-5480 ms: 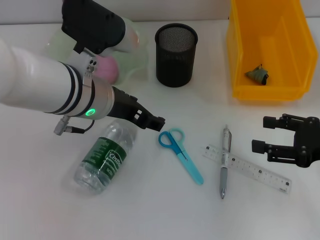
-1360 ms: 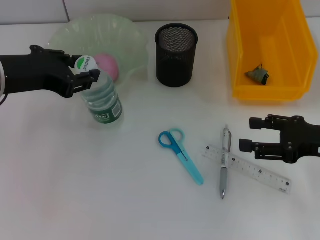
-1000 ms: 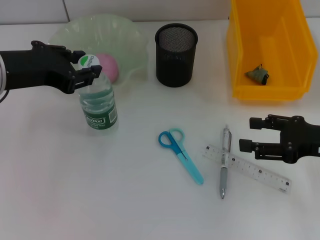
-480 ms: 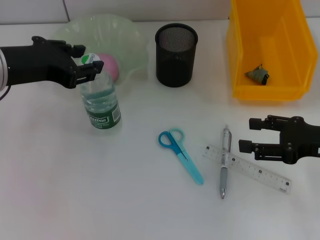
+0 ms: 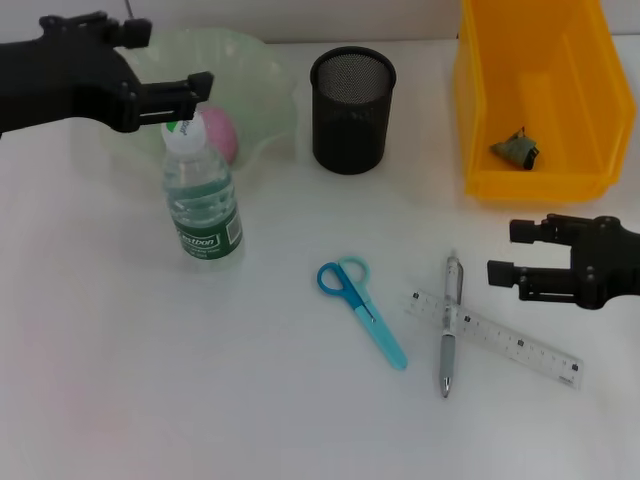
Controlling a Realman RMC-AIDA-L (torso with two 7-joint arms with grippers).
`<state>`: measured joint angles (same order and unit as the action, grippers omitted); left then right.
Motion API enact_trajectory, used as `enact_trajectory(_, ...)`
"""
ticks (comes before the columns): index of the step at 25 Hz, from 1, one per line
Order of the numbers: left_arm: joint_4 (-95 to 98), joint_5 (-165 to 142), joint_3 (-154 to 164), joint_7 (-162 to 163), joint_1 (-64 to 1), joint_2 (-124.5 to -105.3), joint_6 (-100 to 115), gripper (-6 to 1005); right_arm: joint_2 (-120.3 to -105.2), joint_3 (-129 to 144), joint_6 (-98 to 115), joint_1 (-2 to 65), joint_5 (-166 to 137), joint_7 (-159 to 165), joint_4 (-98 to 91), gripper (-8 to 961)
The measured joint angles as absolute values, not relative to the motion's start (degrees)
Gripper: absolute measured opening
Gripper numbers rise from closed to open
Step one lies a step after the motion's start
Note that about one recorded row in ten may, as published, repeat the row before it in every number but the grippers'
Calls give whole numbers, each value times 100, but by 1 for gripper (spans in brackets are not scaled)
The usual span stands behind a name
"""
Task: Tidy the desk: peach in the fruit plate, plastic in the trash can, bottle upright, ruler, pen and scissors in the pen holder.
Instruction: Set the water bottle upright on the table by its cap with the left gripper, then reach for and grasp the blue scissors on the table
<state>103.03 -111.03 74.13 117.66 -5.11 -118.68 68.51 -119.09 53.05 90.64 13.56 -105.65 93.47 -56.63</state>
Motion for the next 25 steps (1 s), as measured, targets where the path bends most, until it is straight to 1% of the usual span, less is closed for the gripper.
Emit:
enact_trajectory(1, 10303, -11103, 7413, 11766, -512, -11868, 6851, 781, -11909, 5302, 9071, 1340, -10566, 9434, -5770, 774)
enact_trajectory(2, 10212, -10502, 7482, 11135, -340, -11870, 6853, 813, -11909, 5301, 9089, 1332, -10565, 9542, -5886, 774)
enact_trajectory(3, 10212, -10502, 7482, 11135, -340, -11870, 6853, 813, -11909, 5302, 9126, 1325, -10566, 9661, -6007, 774)
enact_trajectory(5, 9614, -9456, 7692, 9913, -81, -11858, 6931, 813, -11907, 5300, 9282, 1318, -10596, 10103, -6455, 774)
enact_trajectory(8, 9043, -8991, 7755, 9184, -24, -11858, 7095, 812, -11903, 5311, 9379, 1329, -10697, 10545, -6871, 774)
enact_trajectory(9, 8670, -8750, 7763, 8738, -25, -11859, 7248, 812, -11903, 5322, 9434, 1348, -10783, 10759, -7063, 774)
enact_trajectory(10, 7807, -8364, 7753, 7764, -76, -11856, 7656, 812, -11901, 5351, 9639, 1453, -11092, 11421, -7576, 774)
enact_trajectory(11, 7807, -8364, 7753, 7764, -76, -11856, 7656, 812, -11901, 5351, 9639, 1453, -11092, 11421, -7576, 774)
enact_trajectory(12, 7019, -8077, 7711, 6791, -171, -11853, 8086, 812, -11901, 5363, 9773, 1531, -11283, 11821, -7840, 774)
enact_trajectory(14, 6181, -7852, 7604, 6001, -308, -11851, 8467, 812, -11905, 5435, 10061, 1730, -11673, 12555, -8321, 774)
enact_trajectory(15, 5659, -7734, 7513, 5595, -399, -11854, 8660, 812, -11919, 5705, 10251, 1958, -12069, 13401, -8789, 774)
enact_trajectory(16, 5659, -7734, 7513, 5595, -399, -11854, 8660, 813, -11919, 5705, 10251, 1958, -12069, 13401, -8789, 773)
enact_trajectory(17, 5231, -7668, 7395, 5339, -483, -11849, 8775, 813, -11920, 5913, 10273, 2066, -12278, 13879, -8975, 773)
enact_trajectory(18, 4313, -7601, 7077, 4962, -713, -11844, 9026, 813, -11920, 6142, 10276, 2174, -12450, 14270, -9120, 773)
enact_trajectory(19, 4170, -7602, 7018, 4922, -750, -11840, 9064, 813, -11918, 6406, 10259, 2307, -12672, 14697, -9252, 773)
enact_trajectory(20, 3950, -7603, 6930, 4864, -812, -11835, 9125, 813, -11920, 6857, 10231, 2601, -13168, 15417, -9389, 773)
enact_trajectory(21, 3950, -7603, 6930, 4864, -812, -11835, 9125, 813, -11920, 6857, 10231, 2601, -13168, 15417, -9389, 773)
enact_trajectory(24, 3649, -7643, 6849, 4859, -892, -11819, 9162, 813, -11933, 7572, 10135, 3098, -13919, 16151, -9312, 773)
enact_trajectory(25, 3641, -7653, 6847, 4867, -893, -11817, 9156, 813, -11941, 8092, 9937, 3402, -14342, 16482, -9113, 773)
